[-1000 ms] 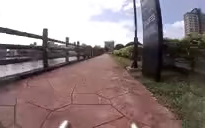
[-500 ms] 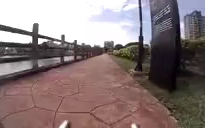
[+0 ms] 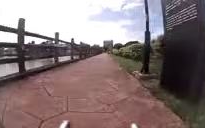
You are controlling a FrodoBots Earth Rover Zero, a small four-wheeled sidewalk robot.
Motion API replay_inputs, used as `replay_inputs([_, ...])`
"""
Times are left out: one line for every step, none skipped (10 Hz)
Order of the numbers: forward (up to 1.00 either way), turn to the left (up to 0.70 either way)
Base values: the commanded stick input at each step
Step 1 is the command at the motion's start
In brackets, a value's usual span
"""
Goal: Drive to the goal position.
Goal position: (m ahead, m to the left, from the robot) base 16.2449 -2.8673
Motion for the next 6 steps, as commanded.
replay_inputs([1.00, -0.39])
replay_inputs([1.00, -0.12])
replay_inputs([1.00, 0.00])
replay_inputs([1.00, 0.00])
replay_inputs([1.00, 0.00])
replay_inputs([1.00, 0.00])
